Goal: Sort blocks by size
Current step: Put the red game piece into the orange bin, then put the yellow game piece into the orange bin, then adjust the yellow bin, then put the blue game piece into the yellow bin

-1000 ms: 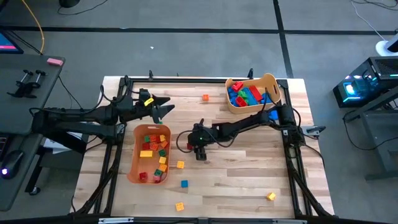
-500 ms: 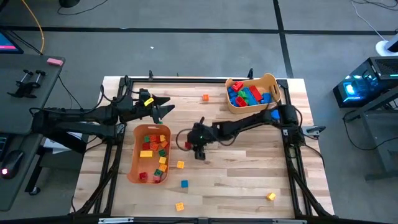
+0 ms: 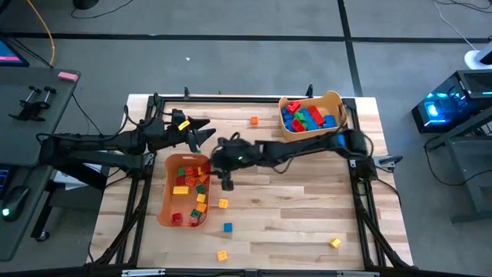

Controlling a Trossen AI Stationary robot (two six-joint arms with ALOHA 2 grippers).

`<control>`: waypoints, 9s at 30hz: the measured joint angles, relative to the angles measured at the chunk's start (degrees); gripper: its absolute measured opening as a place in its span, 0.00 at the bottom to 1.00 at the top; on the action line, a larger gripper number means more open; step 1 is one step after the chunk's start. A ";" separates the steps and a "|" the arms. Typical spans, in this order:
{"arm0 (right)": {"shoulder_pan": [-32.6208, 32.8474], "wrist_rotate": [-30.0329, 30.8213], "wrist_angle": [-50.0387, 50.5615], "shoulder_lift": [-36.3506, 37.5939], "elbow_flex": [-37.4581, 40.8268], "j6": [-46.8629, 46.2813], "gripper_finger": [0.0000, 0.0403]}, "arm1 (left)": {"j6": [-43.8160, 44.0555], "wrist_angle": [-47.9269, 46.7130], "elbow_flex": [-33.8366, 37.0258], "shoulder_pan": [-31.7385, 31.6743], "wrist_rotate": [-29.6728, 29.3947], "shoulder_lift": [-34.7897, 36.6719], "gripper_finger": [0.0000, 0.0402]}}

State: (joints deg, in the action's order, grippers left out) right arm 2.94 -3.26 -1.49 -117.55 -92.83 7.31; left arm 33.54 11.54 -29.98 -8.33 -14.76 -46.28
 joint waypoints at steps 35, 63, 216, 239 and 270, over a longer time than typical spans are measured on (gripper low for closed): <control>11.01 2.82 -3.48 4.95 23.26 -31.87 0.81 | -0.75 -0.10 0.02 0.19 -0.44 0.15 0.87; 12.47 14.15 10.88 -15.75 -0.42 -25.20 0.44 | 0.32 -1.00 0.02 0.30 2.25 0.15 0.87; -15.42 27.79 66.99 52.28 52.80 -67.78 0.15 | -1.17 -1.17 0.02 0.08 -4.20 0.15 0.87; -12.18 24.02 43.97 52.73 63.75 -72.39 0.00 | 0.32 -1.32 0.02 0.08 -4.33 0.16 0.87; 8.76 15.64 44.33 50.04 42.53 -52.82 0.09 | 0.30 -1.94 0.02 0.08 -4.31 0.17 0.87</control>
State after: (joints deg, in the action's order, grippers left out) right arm 11.71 12.38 42.83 -67.51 -50.30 -45.51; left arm 33.84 9.60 -29.96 -8.25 -19.07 -46.11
